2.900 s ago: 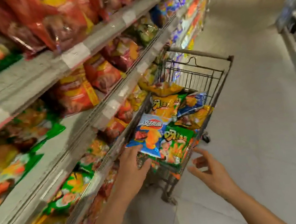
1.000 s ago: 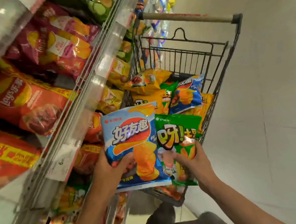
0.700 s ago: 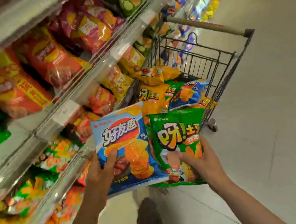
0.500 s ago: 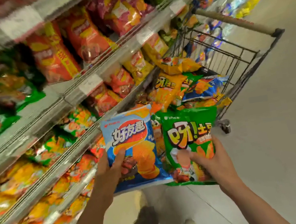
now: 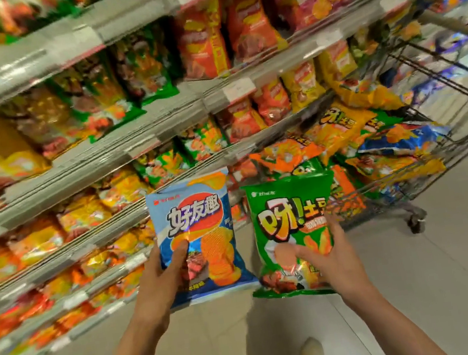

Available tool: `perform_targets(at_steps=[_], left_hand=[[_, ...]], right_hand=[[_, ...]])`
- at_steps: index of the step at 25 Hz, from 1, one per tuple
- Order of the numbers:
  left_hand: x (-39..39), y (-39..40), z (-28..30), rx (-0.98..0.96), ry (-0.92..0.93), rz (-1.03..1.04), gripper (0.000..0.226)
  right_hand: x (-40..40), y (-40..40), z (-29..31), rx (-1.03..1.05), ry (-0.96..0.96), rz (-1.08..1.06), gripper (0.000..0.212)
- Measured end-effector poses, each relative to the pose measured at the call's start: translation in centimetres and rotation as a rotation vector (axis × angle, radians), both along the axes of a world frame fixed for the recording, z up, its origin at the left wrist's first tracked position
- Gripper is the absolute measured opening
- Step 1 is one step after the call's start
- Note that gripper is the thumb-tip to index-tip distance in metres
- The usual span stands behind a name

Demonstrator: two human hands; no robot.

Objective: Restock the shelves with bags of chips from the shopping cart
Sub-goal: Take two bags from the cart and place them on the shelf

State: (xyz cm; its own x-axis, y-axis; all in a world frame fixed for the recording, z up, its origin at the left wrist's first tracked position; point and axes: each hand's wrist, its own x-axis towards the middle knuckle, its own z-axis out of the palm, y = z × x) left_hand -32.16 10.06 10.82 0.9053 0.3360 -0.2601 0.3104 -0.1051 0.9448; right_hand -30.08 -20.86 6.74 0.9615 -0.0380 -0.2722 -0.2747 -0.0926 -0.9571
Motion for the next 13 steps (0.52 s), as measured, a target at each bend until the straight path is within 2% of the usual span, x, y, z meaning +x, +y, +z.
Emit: perform_targets(at_steps=[3, 7, 11, 13], left_hand=[[-5.0, 4.7, 0.3, 0.014, -0.028, 0.079, 0.039], [-11.6, 9.9, 0.1, -0.035, -0.083, 0.193, 0.019], [-16.8, 14.6, -0.1, -0.092, -0.067, 0.266, 0.036], [-18.2, 16.4, 0.3, -0.127, -0.063, 0.304, 0.036]], right_hand=[[-1.9, 4.8, 1.7, 0.010, -0.030, 0.109, 0.087], [-5.4, 11.9, 2.7, -0.044, -0.043, 0.264, 0.085], [-8.7, 17.9, 3.3, -0.125, -0.092, 0.339, 0.072], [-9.6, 19.9, 4.1, -0.113, -0.114, 0.341, 0.066]])
